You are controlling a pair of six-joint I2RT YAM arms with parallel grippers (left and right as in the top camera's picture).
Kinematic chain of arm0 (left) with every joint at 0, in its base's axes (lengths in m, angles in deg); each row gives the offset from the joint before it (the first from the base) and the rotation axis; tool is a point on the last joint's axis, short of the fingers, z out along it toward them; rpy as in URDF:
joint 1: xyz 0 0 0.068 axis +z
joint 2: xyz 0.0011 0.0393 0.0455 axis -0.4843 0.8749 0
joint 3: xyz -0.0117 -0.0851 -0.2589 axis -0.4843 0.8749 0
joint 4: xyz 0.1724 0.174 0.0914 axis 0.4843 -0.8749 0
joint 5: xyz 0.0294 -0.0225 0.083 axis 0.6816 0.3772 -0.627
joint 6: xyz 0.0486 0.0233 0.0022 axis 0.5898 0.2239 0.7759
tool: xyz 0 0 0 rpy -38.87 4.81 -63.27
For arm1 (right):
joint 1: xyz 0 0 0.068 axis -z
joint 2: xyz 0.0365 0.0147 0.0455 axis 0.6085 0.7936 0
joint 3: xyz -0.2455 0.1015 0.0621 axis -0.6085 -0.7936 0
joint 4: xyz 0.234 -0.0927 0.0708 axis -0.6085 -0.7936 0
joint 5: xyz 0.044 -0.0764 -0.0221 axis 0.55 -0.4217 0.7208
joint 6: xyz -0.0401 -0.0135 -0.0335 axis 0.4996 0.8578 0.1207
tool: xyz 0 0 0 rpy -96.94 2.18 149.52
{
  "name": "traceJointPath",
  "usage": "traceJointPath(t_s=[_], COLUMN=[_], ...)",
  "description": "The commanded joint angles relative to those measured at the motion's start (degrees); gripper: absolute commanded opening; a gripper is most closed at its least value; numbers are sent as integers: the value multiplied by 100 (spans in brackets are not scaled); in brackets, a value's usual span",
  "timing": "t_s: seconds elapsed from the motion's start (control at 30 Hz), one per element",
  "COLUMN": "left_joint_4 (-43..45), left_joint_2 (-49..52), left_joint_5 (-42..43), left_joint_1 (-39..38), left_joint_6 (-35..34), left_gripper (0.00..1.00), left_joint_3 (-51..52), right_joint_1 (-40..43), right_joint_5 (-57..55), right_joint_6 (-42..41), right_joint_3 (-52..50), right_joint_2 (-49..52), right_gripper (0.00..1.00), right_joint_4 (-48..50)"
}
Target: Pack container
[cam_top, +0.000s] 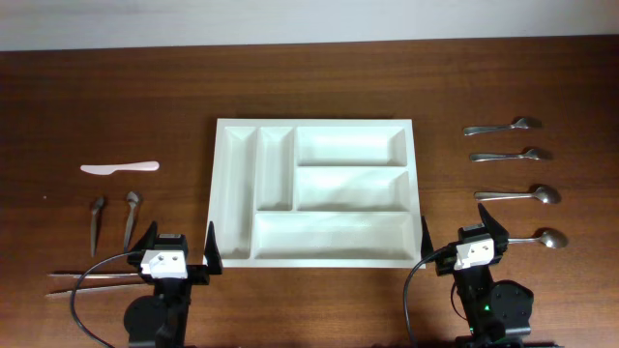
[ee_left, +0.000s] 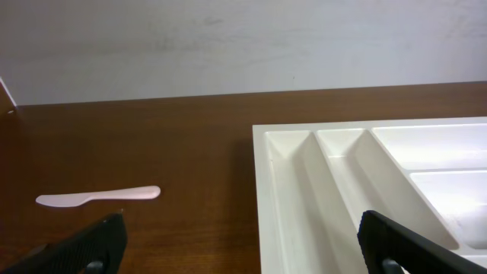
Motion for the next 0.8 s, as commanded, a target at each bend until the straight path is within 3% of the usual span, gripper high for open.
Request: traceJointPath(t_s=[0.0,0.27,0.5,0.77], left_joint_4=[20,20,20,20], left_joint_2=[-59,-59,-59,-59], left_joint_5=[-37,-37,-37,-37], left_joint_1=[24,24,24,24], left_joint_6=[90,90,90,90], left_gripper=[99,99,99,99], left_joint_3=[81,81,81,81], right_joint_1=[-66,-68,-63,-50], right_joint_5=[-92,44,437,76], right_joint_6=[-46,-98,-964,-990], right_joint_3=[-44,-44,22,1108], right_joint_2=[-66,-63,-63,431], right_gripper=[99,99,99,99], right_joint_4=[44,35,717,647])
